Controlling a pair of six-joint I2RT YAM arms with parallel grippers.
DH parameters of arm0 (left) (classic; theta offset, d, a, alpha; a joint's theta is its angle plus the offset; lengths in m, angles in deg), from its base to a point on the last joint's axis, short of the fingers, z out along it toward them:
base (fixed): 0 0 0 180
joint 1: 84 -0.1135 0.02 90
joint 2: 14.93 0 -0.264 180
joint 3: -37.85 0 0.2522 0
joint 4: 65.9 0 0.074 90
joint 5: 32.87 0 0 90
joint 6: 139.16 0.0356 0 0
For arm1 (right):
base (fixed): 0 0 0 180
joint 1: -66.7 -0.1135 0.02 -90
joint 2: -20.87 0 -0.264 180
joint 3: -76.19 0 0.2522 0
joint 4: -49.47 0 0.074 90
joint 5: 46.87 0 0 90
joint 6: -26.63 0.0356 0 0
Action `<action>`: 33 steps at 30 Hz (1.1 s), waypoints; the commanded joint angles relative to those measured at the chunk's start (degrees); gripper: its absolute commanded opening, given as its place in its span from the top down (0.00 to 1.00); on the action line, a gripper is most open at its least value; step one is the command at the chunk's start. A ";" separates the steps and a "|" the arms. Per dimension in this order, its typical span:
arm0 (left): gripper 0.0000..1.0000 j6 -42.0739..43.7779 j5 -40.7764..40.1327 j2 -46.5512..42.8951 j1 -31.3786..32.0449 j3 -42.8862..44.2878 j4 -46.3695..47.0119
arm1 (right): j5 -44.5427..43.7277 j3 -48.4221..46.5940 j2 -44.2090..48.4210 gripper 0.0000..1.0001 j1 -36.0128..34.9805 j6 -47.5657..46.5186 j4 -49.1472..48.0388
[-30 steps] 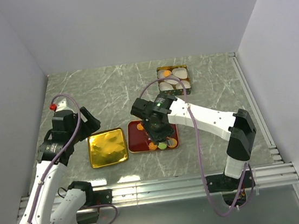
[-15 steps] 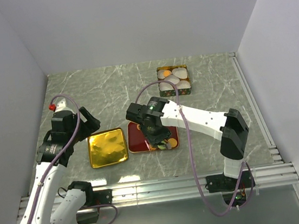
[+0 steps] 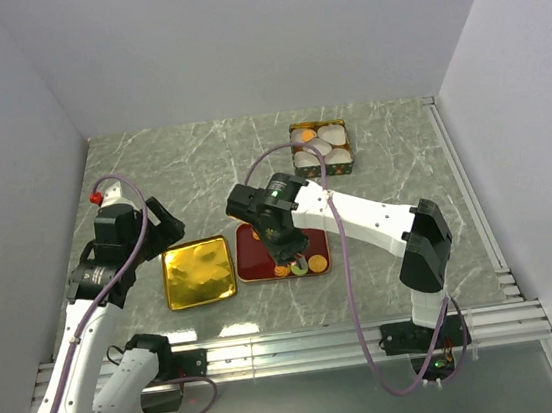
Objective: Pack the cookies
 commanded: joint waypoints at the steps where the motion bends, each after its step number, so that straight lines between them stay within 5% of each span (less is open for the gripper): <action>1: 0.16 -0.07 -0.45 -0.11 0.27 -0.08 1.77 | -1.81 -6.72 0.25 0.69 -0.33 0.75 2.11; 11: 0.13 -0.16 -0.54 1.04 0.27 0.10 1.51 | 2.49 -17.54 -0.90 0.69 -0.15 0.58 0.53; 18: 0.01 -0.42 -1.07 2.18 0.27 0.19 0.89 | 3.81 -23.16 -2.83 0.69 1.86 -1.53 -0.96; 33: 0.02 -0.25 -0.45 2.44 0.27 0.10 1.24 | 7.33 -28.35 -3.18 0.69 21.98 -8.30 -2.72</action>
